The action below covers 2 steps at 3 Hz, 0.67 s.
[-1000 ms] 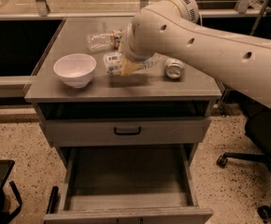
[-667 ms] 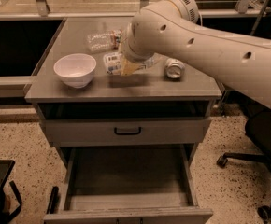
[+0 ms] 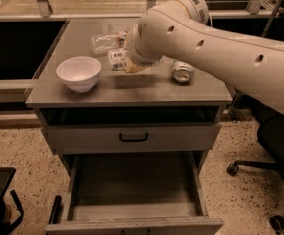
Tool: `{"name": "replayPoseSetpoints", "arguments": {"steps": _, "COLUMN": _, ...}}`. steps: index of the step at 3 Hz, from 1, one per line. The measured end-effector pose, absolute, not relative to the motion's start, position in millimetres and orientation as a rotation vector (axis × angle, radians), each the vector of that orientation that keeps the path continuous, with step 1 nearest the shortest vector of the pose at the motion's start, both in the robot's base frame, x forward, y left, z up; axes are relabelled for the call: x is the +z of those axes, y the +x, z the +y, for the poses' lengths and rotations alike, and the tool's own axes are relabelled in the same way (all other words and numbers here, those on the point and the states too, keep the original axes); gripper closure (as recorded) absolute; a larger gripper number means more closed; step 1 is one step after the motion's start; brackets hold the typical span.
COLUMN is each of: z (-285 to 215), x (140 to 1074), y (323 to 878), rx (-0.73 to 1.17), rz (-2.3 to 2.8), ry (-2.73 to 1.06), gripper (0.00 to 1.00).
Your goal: Pick blue plastic bottle from middle drawer and place on counter
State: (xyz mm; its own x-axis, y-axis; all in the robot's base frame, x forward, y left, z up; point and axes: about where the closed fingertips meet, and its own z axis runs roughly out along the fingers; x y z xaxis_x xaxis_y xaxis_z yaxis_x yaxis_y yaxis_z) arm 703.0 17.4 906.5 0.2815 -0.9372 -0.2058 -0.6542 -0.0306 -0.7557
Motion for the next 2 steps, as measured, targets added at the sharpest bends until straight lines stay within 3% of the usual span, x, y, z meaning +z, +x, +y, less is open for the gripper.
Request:
{"name": "replayPoseSetpoints", "arguments": {"steps": 1, "z": 17.4, "x": 906.5, "y": 702.9, "rx": -0.452, "rz": 1.450, "ry": -1.762, "gripper": 0.11}}
{"name": "replayPoseSetpoints", "arguments": {"steps": 2, "z": 17.4, "x": 906.5, "y": 702.9, "rx": -0.452, "rz": 1.450, "ry": -1.762, "gripper": 0.00}}
